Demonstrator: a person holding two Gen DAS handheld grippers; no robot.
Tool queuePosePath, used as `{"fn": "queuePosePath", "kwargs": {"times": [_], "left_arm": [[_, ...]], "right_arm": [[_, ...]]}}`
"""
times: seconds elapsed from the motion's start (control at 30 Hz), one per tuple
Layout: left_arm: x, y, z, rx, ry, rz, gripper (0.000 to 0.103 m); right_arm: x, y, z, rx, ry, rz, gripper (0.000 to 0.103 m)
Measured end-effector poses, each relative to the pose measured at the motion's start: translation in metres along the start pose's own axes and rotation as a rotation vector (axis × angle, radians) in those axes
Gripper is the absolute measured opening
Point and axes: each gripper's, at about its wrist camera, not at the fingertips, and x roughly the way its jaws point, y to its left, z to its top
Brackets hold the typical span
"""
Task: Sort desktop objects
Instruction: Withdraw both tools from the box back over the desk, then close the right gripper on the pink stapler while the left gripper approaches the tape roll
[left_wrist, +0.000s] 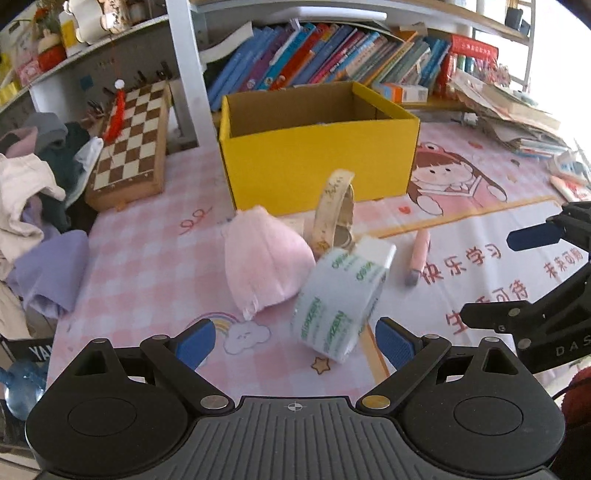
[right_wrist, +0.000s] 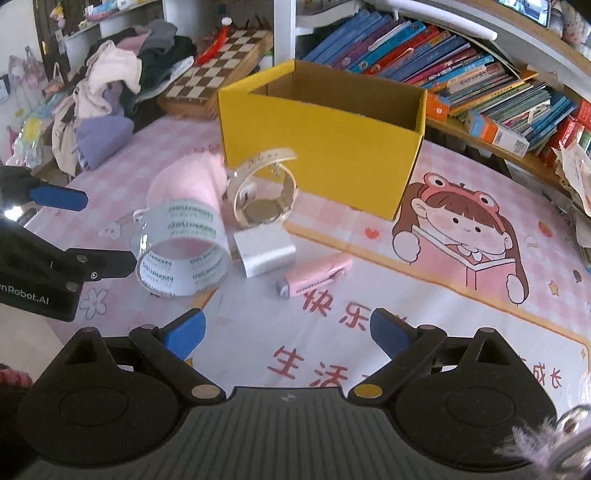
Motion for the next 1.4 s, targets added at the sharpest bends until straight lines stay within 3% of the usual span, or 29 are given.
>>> {"fn": "queuePosePath", "kwargs": {"times": [0.33,0.83,1.4], "left_arm": [[0.007,-0.006,-0.004,0.036,-0.012,-0.022,0.095],[0.026,-0.014,0.003,0.059,0.000,-0.027,0.094],[0.049,-0.012,0.008,-0.001,0.077,-0.014,0.081]], "right_arm": [[0.008,-0.004,0.000,0.015,0.027,-0.016,0.089],[0.029,-0.017,0.005,0.010,0.075,0.007,0.088],[0.057,-0.040,0.019,0.019,0.079,0.069,0.080]]}}
